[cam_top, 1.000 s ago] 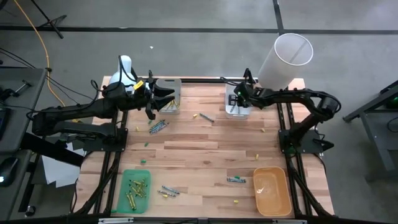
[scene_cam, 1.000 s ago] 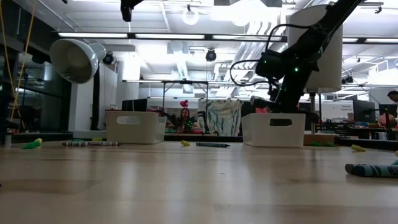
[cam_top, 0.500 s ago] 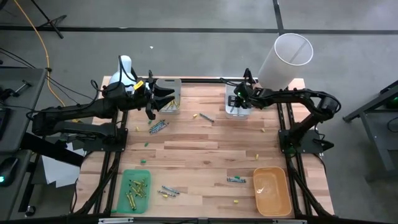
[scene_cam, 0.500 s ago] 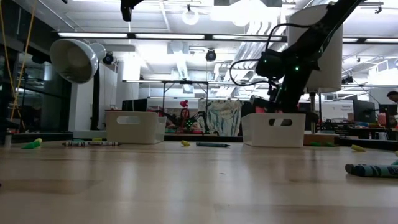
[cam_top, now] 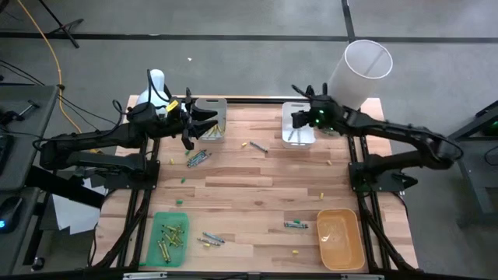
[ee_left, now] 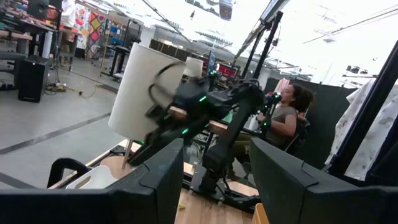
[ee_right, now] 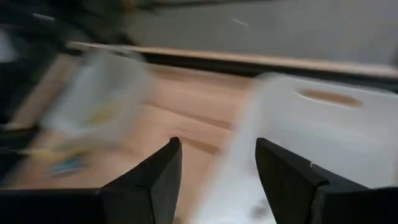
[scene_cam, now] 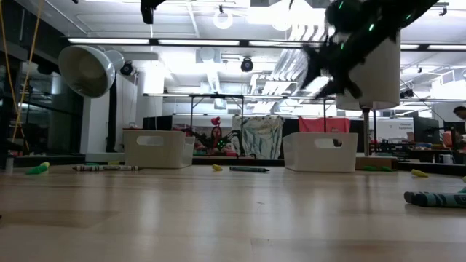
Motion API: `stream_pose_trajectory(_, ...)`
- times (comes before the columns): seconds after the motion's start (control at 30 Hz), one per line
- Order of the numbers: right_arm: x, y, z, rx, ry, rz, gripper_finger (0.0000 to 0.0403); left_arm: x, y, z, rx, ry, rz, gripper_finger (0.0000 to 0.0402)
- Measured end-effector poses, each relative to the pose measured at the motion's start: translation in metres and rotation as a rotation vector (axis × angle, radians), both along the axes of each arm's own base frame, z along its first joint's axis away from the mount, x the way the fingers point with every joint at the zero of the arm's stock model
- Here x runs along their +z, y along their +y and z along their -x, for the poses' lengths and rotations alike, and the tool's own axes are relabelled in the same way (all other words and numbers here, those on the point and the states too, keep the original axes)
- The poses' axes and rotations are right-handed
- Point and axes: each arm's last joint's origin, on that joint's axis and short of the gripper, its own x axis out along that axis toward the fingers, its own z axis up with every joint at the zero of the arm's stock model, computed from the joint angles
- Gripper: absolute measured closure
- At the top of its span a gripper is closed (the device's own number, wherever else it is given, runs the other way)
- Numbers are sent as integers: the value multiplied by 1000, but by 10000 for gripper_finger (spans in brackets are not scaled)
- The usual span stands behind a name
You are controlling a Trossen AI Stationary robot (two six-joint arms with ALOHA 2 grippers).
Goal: Sort crayons
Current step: Put the gray crayon into the white bin
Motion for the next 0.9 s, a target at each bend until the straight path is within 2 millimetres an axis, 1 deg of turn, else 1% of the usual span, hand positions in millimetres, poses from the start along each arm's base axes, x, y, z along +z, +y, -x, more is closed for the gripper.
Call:
stream_pose_trajectory(0.1,24,18,-2,128,-150,76,206,0,0,0,0,1,0,232)
stream_pose_trajectory(0.2,44,37,-8,269,-310,151,206,0,0,0,0,1,0,232)
stream_pose_trajectory(0.37,65,62,-21,445,-497,282,206,0,0,0,0,1,0,232)
stream_pose_trajectory(0.5,71,76,-24,521,-534,365,206,0,0,0,0,1,0,232)
stream_pose_trajectory(0.6,73,81,-25,551,-537,396,206,0,0,0,2,1,1,232)
stream_pose_trajectory(0.9,74,85,-26,578,-531,448,206,0,0,0,5,1,1,232)
